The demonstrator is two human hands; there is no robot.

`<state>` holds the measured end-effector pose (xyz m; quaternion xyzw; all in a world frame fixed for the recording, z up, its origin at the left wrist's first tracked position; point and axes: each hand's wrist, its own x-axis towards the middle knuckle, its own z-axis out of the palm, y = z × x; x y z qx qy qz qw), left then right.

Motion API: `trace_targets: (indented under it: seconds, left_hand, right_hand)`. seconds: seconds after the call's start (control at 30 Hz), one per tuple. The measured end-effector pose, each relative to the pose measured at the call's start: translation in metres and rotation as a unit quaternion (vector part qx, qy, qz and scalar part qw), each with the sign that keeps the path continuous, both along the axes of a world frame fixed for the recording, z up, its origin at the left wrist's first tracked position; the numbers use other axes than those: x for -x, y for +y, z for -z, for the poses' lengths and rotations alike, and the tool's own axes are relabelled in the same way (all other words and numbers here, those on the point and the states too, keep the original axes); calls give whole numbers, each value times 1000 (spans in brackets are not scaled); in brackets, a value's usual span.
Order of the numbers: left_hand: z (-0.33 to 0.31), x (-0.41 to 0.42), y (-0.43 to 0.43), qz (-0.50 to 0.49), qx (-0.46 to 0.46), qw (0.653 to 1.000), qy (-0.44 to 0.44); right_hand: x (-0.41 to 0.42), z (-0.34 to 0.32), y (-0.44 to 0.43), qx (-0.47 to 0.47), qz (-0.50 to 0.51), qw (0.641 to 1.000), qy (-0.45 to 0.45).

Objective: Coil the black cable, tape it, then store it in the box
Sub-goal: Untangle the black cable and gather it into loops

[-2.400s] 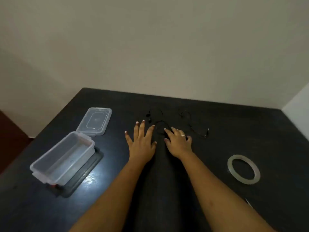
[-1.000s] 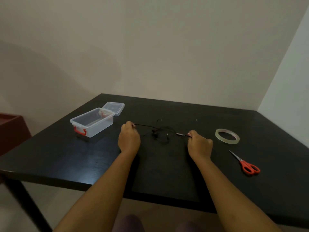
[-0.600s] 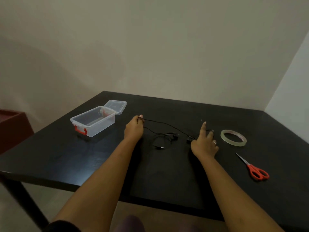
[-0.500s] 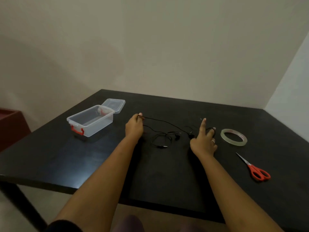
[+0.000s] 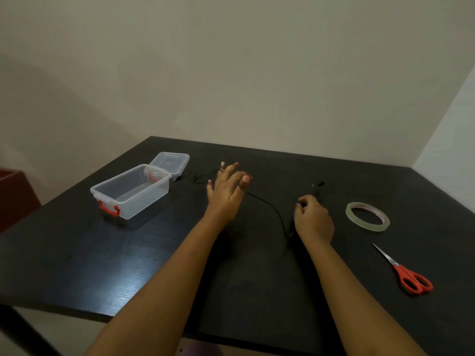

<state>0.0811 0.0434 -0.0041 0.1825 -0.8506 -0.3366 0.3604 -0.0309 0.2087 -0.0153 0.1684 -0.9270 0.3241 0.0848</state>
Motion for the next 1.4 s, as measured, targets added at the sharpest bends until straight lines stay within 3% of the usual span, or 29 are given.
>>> trace_targets:
  seconds: [0.2, 0.37, 0.5, 0.6, 0.7, 0.77, 0.87, 1.0, 1.17, 1.27, 1.33, 1.4]
  left_hand:
    - [7, -6, 13, 97, 19, 988, -119]
    - [-9, -6, 29, 163, -43, 958, -232]
    - [-33, -4, 38, 182, -111, 943, -256]
    - [-46, -2, 39, 198, -102, 933, -284]
    - [-50, 3, 34, 161, -51, 948, -268]
    - [-48, 9, 29, 142, -31, 960, -241]
    - [-39, 20, 24, 131, -42, 971, -194]
    - [-21, 37, 21, 127, -58, 978, -154]
    - [3, 52, 18, 107, -13, 991, -81]
    - [11, 57, 10, 88, 50, 990, -100]
    - [16, 60, 3, 71, 88, 988, -107]
    - [18, 59, 2, 63, 124, 986, -93]
  right_hand:
    - [4, 6, 4, 44, -96, 994, 16]
    - [2, 2, 13, 106, 3, 994, -31]
    - [5, 3, 12, 150, -19, 985, -80]
    - [8, -1, 13, 171, -26, 979, -112]
    - [19, -10, 12, 129, -56, 973, -183]
    - [26, -14, 10, 163, -70, 963, -203]
    - [38, -12, 5, 209, -47, 957, -198]
    - [51, -7, -4, 181, -1, 967, -178]
    - [53, -7, -23, 49, -51, 992, -107]
    - [50, 3, -38, -43, -50, 997, -45]
    - [52, 7, -44, -9, -74, 997, -27]
    - [55, 7, -43, 107, -149, 980, -71]
